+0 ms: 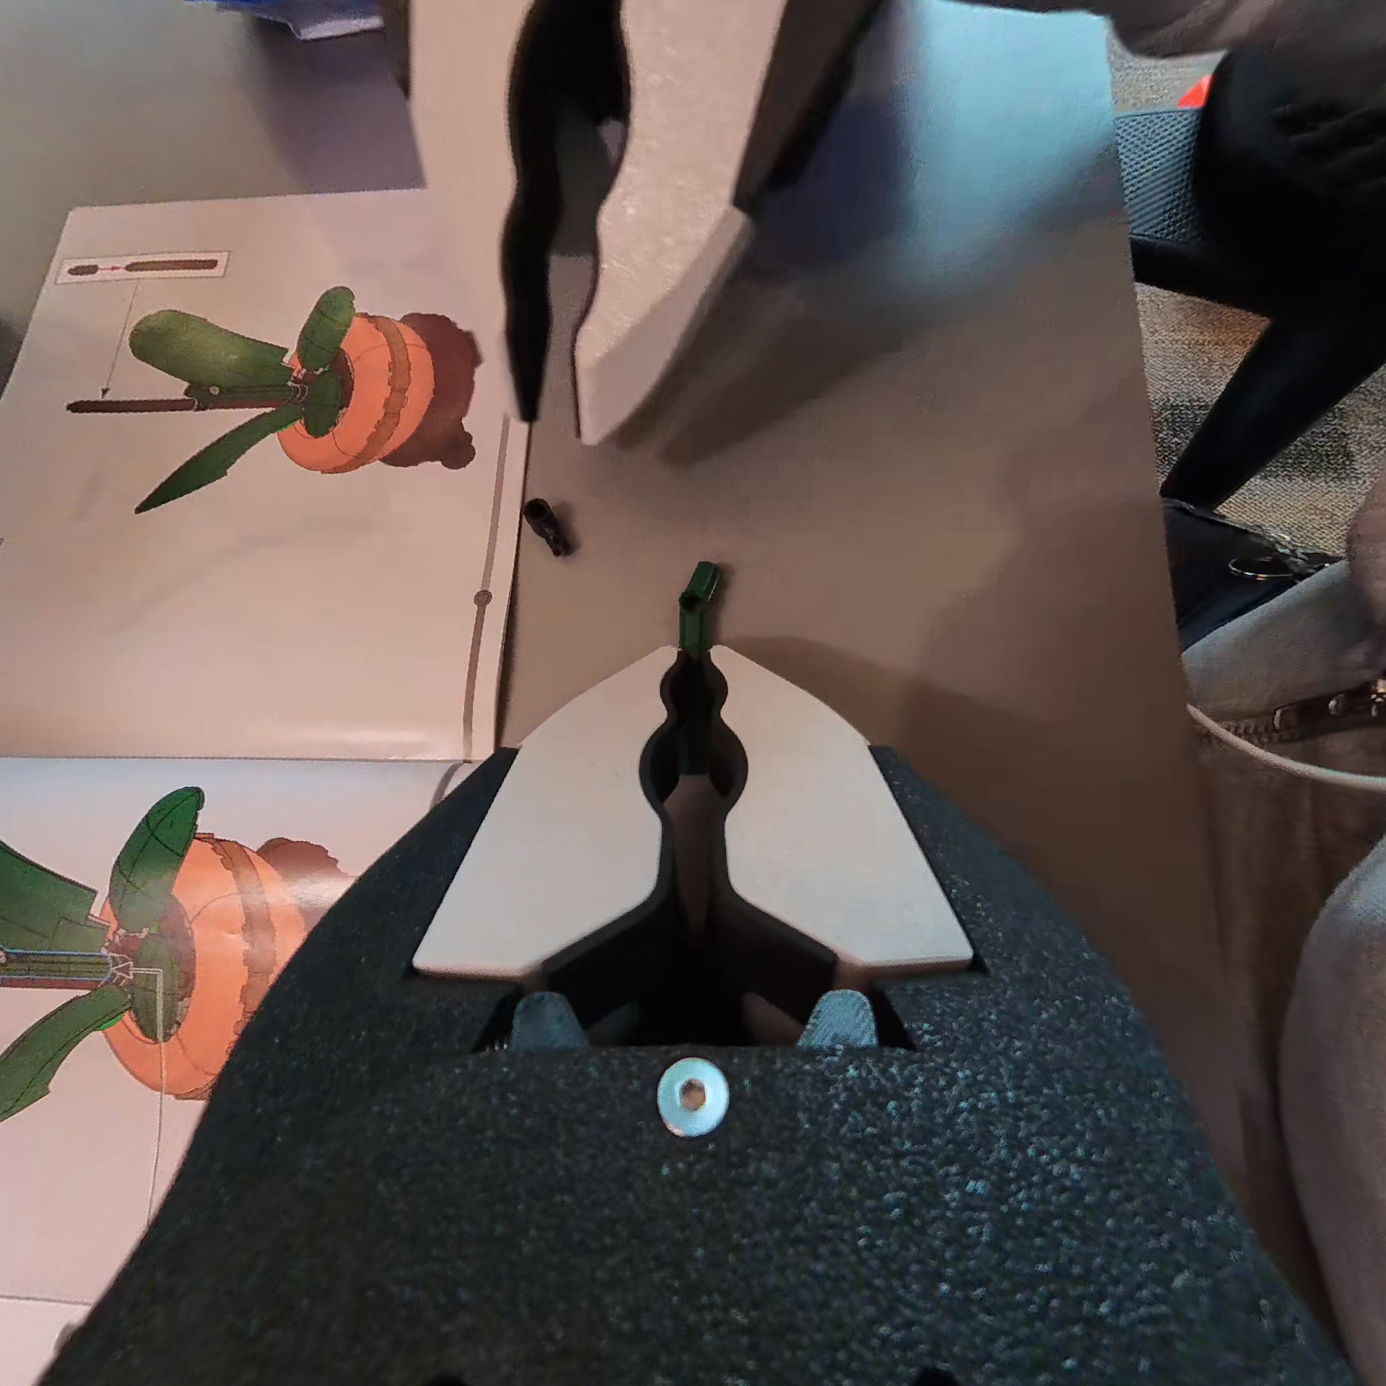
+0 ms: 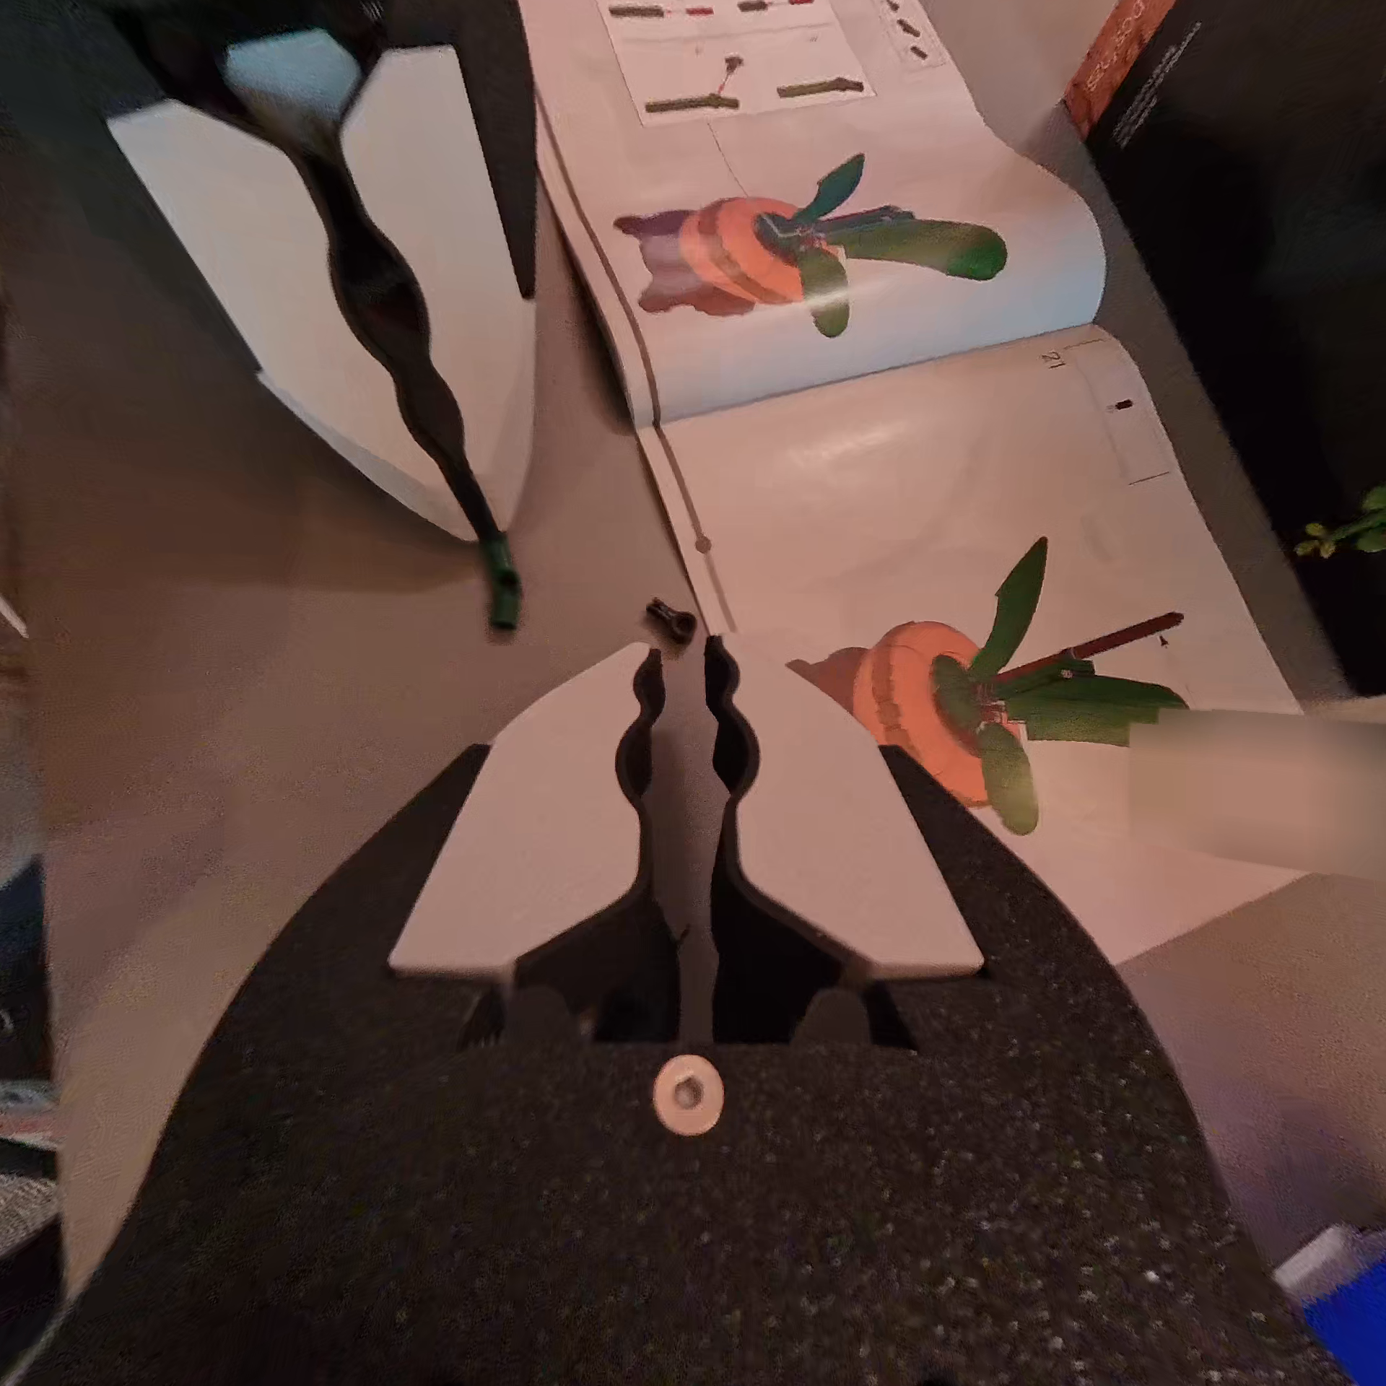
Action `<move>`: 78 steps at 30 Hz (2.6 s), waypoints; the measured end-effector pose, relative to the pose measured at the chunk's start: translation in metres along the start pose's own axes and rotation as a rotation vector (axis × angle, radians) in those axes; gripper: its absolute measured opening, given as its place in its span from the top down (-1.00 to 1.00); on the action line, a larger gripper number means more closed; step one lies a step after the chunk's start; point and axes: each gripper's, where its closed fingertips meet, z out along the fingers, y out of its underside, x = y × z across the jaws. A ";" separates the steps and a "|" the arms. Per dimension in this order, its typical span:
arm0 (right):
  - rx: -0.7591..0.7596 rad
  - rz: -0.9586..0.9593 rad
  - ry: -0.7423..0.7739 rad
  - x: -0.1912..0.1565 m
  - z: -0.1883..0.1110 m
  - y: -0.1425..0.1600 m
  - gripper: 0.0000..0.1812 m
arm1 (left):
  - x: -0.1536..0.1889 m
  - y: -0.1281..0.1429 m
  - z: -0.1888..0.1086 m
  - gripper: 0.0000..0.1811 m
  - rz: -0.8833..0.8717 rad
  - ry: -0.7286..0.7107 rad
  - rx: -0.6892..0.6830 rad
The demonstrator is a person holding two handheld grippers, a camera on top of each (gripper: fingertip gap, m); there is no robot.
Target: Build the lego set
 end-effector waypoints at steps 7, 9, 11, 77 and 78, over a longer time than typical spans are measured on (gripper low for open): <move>0.007 -0.083 -0.124 0.001 0.021 0.007 0.88 | 0.000 0.000 0.000 0.97 0.002 -0.011 0.027; 0.011 -0.100 -0.127 0.002 0.023 0.007 0.90 | 0.000 0.000 0.000 0.97 -0.007 -0.008 0.031; 0.034 -0.124 -0.149 -0.001 0.024 0.005 0.95 | -0.001 0.000 -0.001 0.93 -0.017 -0.015 0.028; 0.465 -0.054 -0.247 -0.034 -0.029 -0.095 0.86 | -0.019 -0.070 -0.065 0.97 -0.091 0.103 0.662; 0.447 -0.063 -0.246 -0.035 -0.027 -0.094 0.90 | -0.018 -0.070 -0.066 0.97 -0.088 0.106 0.667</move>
